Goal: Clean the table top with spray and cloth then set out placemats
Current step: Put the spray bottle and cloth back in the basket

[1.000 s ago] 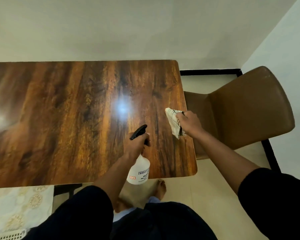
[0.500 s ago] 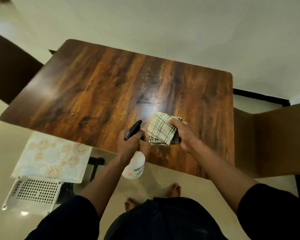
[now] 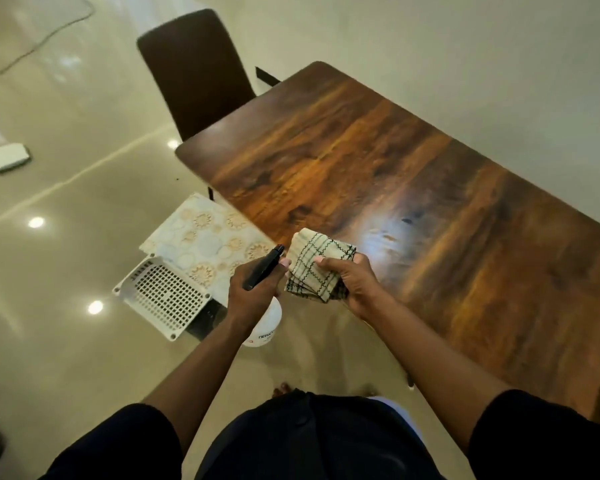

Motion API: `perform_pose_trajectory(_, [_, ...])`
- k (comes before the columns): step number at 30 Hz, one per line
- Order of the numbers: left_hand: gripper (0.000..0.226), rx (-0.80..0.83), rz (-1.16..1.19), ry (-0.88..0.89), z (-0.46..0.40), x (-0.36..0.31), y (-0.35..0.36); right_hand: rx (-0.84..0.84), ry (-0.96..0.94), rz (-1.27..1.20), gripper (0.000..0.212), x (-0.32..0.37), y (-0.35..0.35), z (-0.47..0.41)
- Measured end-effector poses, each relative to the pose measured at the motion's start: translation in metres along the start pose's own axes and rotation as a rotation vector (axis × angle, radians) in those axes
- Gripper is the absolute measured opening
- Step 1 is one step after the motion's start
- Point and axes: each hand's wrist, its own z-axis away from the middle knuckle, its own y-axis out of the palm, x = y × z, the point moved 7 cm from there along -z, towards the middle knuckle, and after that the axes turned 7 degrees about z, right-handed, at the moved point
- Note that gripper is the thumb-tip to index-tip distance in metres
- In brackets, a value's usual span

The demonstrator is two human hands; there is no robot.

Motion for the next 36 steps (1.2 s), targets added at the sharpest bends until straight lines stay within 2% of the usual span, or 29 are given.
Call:
perform_pose_trajectory(4, [0.033,-0.099,0.034,0.053,-0.002,-0.009,-0.051,0.044,0.027,0.102,0.036,0.001,0.056,-0.008])
perform_pose_trajectory(6, [0.035,-0.120,0.035,0.067,-0.004,-0.008,-0.068,0.043,0.053,0.145,0.049,0.001,0.076,-0.013])
perform_pose_trajectory(9, [0.024,-0.197,0.032,0.005,-0.010,0.000,-0.096,0.078,0.080,0.198,0.074,-0.004,0.108,-0.028])
perform_pose_trajectory(11, [0.028,-0.234,0.054,-0.004,-0.013,0.004,-0.110,0.115,0.089,0.246,0.068,-0.004,0.130,-0.035])
perform_pose_trajectory(13, [0.026,-0.247,0.060,0.009,-0.019,0.007,-0.124,0.144,0.101,0.296,0.044,-0.004,0.150,-0.043])
perform_pose_trajectory(14, [0.023,-0.251,0.059,0.010,-0.022,0.010,-0.131,0.146,0.107,0.315,0.039,-0.005,0.158,-0.050])
perform_pose_trajectory(15, [0.021,-0.249,0.058,0.007,-0.024,0.012,-0.134,0.151,0.112,0.329,0.042,-0.006,0.163,-0.052])
perform_pose_trajectory(18, [0.016,-0.310,0.089,-0.037,-0.040,0.024,-0.154,0.186,0.154,0.413,0.072,-0.013,0.190,-0.074])
perform_pose_trajectory(19, [0.012,-0.339,0.109,-0.048,-0.047,0.027,-0.160,0.204,0.172,0.442,0.069,-0.016,0.198,-0.083])
perform_pose_trajectory(21, [0.004,-0.407,0.151,-0.048,-0.057,0.031,-0.172,0.229,0.194,0.491,0.048,-0.015,0.211,-0.098])
perform_pose_trajectory(22, [0.012,-0.446,0.178,-0.050,-0.062,0.032,-0.178,0.234,0.204,0.510,0.042,-0.016,0.216,-0.108])
perform_pose_trajectory(25, [0.026,-0.523,0.240,-0.069,-0.076,0.038,-0.191,0.260,0.245,0.555,0.048,-0.024,0.233,-0.138])
perform_pose_trajectory(29, [0.018,-0.625,0.255,-0.065,-0.101,0.063,-0.214,0.284,0.279,0.608,0.063,-0.044,0.257,-0.183])
perform_pose_trajectory(30, [0.017,-0.631,0.253,-0.051,-0.106,0.069,-0.219,0.291,0.280,0.614,0.061,-0.045,0.263,-0.188])
perform_pose_trajectory(33, [0.020,-0.622,0.232,-0.020,-0.126,0.091,-0.235,0.312,0.287,0.651,0.032,-0.060,0.277,-0.215])
perform_pose_trajectory(36, [0.037,-0.613,0.237,-0.033,-0.145,0.115,-0.245,0.334,0.291,0.664,0.018,-0.078,0.288,-0.237])
